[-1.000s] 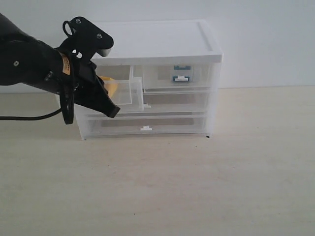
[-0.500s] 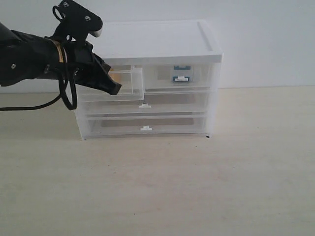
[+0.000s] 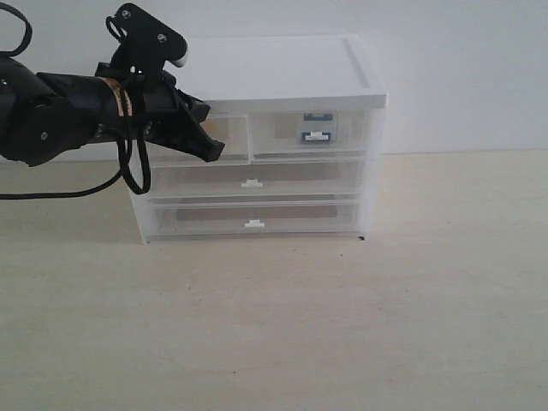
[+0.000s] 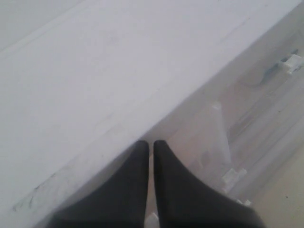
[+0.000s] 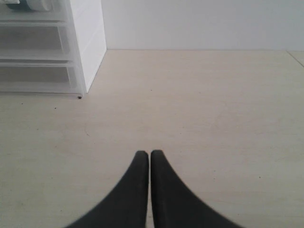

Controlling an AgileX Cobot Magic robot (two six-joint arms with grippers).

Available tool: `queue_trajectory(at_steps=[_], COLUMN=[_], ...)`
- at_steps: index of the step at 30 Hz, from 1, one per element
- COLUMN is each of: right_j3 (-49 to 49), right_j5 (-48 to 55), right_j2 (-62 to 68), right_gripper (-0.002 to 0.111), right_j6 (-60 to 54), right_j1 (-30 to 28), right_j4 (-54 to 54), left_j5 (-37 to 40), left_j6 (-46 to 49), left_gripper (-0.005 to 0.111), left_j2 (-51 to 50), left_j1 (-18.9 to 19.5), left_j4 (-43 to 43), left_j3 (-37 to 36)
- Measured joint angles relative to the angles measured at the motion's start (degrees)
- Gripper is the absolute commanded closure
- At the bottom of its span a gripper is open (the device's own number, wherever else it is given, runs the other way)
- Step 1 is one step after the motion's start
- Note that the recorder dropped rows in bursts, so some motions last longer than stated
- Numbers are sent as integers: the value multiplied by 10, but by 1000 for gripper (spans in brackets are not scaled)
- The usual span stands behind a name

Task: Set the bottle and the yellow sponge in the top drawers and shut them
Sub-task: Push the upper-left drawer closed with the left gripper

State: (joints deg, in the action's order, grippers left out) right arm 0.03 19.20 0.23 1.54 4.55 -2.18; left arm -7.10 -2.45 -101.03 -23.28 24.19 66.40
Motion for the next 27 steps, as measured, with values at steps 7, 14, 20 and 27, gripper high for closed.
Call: queue_trajectory(at_steps=[7, 14, 20, 27], right_j3=[0, 0, 0, 0], right_j5=[0, 0, 0, 0], right_j2=[0, 0, 0, 0], right_gripper=[108, 108, 108, 108], right_j6=[0, 0, 0, 0], right_j1=[0, 0, 0, 0], right_j4=[0, 0, 0, 0], left_j5=[14, 153, 206, 211], left_j6=[1, 11, 25, 25], left_gripper=[103, 103, 103, 103], left_j2=[5, 49, 75, 25], left_j1=[-1, -4, -22, -23], left_j4=[2, -1, -7, -17], left_j3=[2, 8, -3, -3])
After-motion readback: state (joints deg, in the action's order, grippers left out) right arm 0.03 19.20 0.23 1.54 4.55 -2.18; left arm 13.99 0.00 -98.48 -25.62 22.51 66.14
